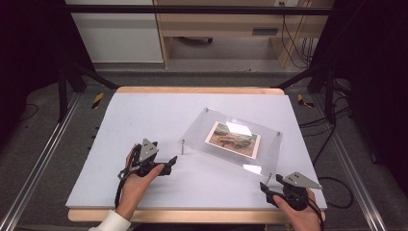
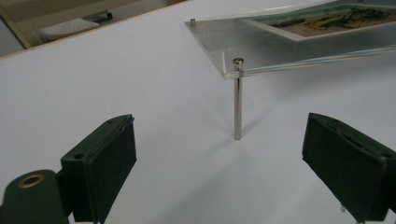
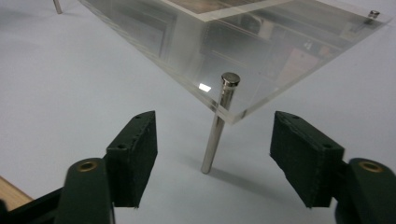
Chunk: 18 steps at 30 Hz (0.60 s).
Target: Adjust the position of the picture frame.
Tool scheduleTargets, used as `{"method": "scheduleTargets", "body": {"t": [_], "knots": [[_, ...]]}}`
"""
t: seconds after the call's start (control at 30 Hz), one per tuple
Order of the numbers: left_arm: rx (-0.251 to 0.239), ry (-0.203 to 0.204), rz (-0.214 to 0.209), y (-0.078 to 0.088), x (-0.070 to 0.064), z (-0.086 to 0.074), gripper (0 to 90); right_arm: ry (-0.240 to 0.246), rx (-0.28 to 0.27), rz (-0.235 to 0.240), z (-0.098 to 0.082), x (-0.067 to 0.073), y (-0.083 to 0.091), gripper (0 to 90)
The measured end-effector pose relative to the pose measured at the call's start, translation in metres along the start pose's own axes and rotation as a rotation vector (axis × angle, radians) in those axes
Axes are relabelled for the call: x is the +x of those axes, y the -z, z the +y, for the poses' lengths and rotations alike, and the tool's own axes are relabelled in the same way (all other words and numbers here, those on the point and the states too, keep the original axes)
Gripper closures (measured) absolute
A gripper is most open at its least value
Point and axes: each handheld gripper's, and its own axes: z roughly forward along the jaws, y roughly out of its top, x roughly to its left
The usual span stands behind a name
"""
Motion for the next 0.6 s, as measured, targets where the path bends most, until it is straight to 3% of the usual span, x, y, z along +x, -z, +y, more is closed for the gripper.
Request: {"method": "scheduleTargets", "body": {"t": [0.23,0.33,0.43,0.47,0.6], "knots": [[-0.012,0.009,-0.022,-0.004,-0.004,0.003,11.9,-0.020,0.010,0.020,0.003,-0.002,-0.013,47.9],[-0.019,0.027,-0.028,-0.007,-0.006,0.005,14.6,-0.037,0.007,0.027,0.004,-0.005,-0.017,60.2],[-0.019,0.029,-0.031,-0.009,-0.007,0.006,18.5,-0.044,0.006,0.037,0.004,-0.006,-0.018,66.3],[-0.017,0.028,-0.040,-0.011,-0.007,0.006,19.8,-0.056,0.004,0.049,0.004,-0.007,-0.019,74.4],[-0.017,0.053,-0.062,-0.016,-0.007,0.006,27.0,-0.073,-0.002,0.065,0.004,-0.009,-0.020,84.3]]}}
